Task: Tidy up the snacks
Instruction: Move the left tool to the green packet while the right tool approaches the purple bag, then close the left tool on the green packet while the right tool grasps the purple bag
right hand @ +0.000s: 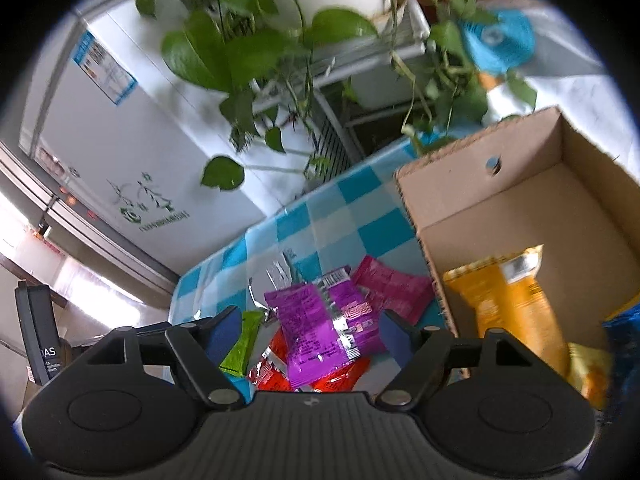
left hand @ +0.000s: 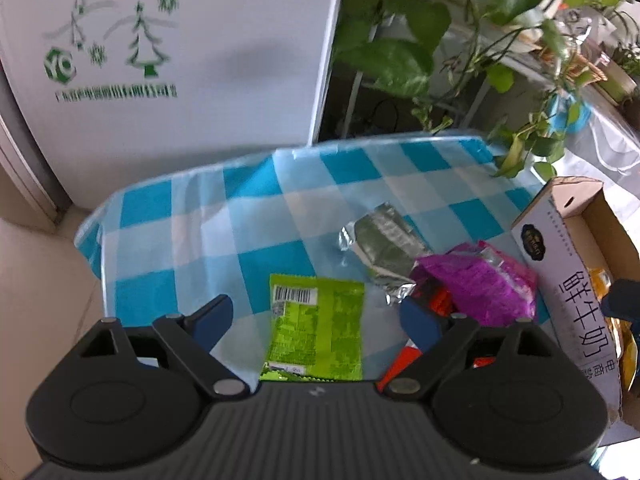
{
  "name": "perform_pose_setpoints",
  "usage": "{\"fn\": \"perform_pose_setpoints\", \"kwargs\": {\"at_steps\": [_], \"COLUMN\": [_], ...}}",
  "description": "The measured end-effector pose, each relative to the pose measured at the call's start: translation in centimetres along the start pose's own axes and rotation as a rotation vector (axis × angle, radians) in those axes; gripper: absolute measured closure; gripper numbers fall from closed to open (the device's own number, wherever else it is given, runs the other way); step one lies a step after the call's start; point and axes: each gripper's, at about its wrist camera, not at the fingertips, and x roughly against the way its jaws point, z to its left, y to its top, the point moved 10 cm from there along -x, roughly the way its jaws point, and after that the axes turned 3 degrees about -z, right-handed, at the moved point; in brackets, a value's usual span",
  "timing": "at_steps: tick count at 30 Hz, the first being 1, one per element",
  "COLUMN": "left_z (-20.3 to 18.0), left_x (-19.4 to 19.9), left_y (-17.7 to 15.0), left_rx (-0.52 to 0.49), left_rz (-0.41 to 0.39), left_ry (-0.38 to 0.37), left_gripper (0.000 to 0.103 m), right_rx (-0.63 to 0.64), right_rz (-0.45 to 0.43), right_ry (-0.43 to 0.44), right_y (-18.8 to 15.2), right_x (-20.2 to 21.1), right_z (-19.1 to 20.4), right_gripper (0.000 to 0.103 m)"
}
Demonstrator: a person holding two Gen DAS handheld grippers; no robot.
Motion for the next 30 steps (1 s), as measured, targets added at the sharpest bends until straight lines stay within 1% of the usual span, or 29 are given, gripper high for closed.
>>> {"fn": "perform_pose_setpoints", "kwargs": {"at_steps": [3, 5, 8, 10, 12, 14, 16, 19, 23, 25, 27, 29, 30], "left_z": [0.3, 0.2, 0.2, 0.1, 0.1, 0.1, 0.0, -0.3, -0.5, -0.6, -0.5, -0.5, -0.5], "left_x": [-0.8, -1.2, -1.6, -1.9, -2.3, -2.7, -3.1, -3.7, -4.7, -4.9, -4.8, -4.8, -4.7], "left_y": [-0.1, -0.2, -0.4, -0.5, -0.6, -0.6, -0.6, -0.9, -2.0, -2.2, -2.2, -2.3, -2.3], "left_rx": [-0.011, -0.033, -0.082, -0.101, -0.115, -0.120, -0.129, -0.149, -0.191, -0.227, -0.220, -0.227, -0.226], "left_rz": [0.020, 0.034, 0.041, 0.045, 0.054, 0.058, 0.068, 0.088, 0.123, 0.113, 0.111, 0.109, 0.107], "left_ry": [0.003, -0.006, 0.000, -0.002, -0.003, -0.006, -0.016, -0.027, -0.020, -0.007, -0.013, -0.014, -0.016], "left_gripper": [0.013, 0.013, 0.013, 0.013, 0.013, 0.013, 0.013, 0.013, 0.012, 0.011, 0.011, 0.011, 0.012], "right_rx": [0.037, 0.047, 0.069, 0.095, 0.112, 0.113, 0.117, 0.142, 0.144, 0.175, 0.204, 0.227, 0.236], "right_rz": [0.028, 0.053, 0.081, 0.090, 0.103, 0.116, 0.118, 0.133, 0.160, 0.168, 0.175, 0.176, 0.174], "right_ry": [-0.029, -0.040, -0.060, -0.082, -0.109, -0.113, -0.127, -0.136, -0.130, -0.134, -0.135, -0.153, -0.163], "right_y": [-0.2, -0.3, -0.4, -0.6, -0.7, -0.9, -1.0, -1.4, -2.2, -2.5, -2.9, -3.1, -3.1], "right_x": [-1.7, -3.1, -4.8, -5.7, -6.6, -7.3, -7.9, -8.6, -9.3, -9.4, -9.5, -9.6, -9.6], "right_z": [0.4, 0.6, 0.8, 0.7, 0.6, 0.6, 0.5, 0.6, 0.6, 0.9, 1.3, 1.4, 1.4], "right_gripper": [0.022, 0.022, 0.021, 0.016, 0.016, 0.016, 0.009, 0.008, 0.008, 0.008, 0.009, 0.012, 0.017]}}
